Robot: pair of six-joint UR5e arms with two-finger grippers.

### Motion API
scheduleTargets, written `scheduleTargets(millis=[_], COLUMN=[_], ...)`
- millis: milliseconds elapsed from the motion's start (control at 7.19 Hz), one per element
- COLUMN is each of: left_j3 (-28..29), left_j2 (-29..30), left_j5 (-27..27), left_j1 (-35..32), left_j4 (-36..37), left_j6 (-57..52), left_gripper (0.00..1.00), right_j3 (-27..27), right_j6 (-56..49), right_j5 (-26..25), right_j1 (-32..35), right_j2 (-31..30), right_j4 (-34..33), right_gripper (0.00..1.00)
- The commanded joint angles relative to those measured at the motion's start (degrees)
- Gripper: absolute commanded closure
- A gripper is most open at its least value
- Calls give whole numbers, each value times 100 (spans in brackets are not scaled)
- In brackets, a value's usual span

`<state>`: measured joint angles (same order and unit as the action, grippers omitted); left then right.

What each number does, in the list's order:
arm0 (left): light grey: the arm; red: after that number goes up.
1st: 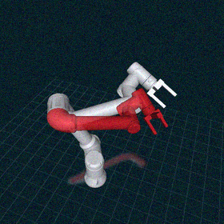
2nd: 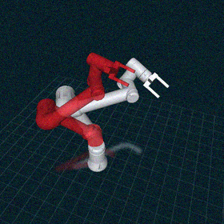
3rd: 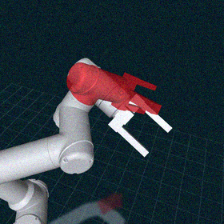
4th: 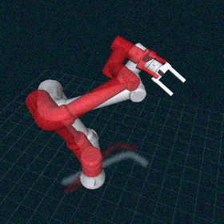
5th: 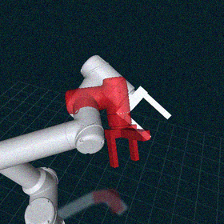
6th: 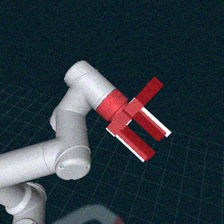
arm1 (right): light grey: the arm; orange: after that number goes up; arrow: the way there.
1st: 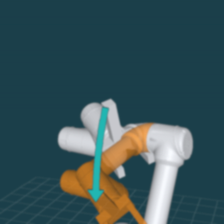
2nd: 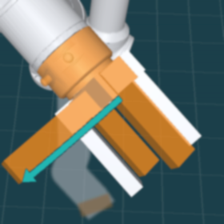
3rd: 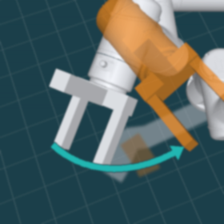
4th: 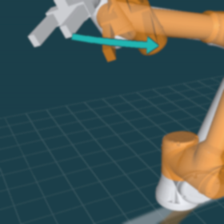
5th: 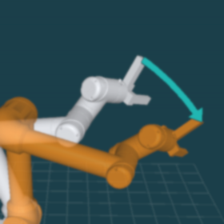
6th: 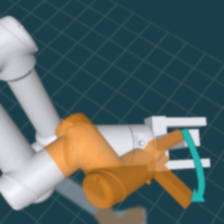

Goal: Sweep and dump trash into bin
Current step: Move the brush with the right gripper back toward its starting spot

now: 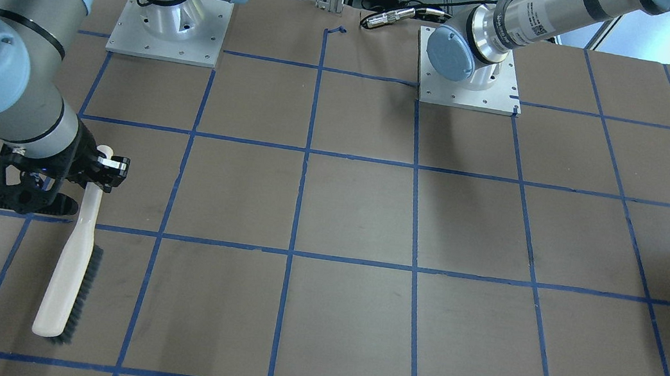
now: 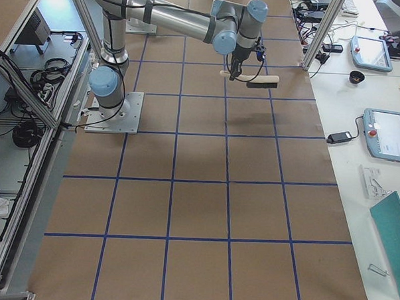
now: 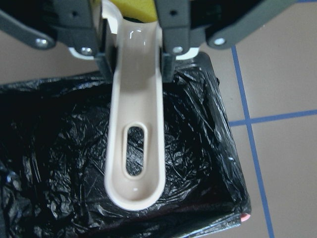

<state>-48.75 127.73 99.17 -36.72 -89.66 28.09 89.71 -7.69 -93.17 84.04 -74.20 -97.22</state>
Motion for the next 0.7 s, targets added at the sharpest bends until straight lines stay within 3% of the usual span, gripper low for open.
scheduleTargets(millis=[0,556], left_j3=[471,946], left_j2=[444,876], left_j5=[147,120], left_j1=[303,691], left_j4=[410,676], left_j6=[-93,-225], left_gripper=[100,100], right_j3=[3,326], right_j6=[-521,-943], right_j5=[9,-448], right_j1=[-396,-869], right_j2=[37,511], right_j4=[-68,-936], right_gripper=[100,100])
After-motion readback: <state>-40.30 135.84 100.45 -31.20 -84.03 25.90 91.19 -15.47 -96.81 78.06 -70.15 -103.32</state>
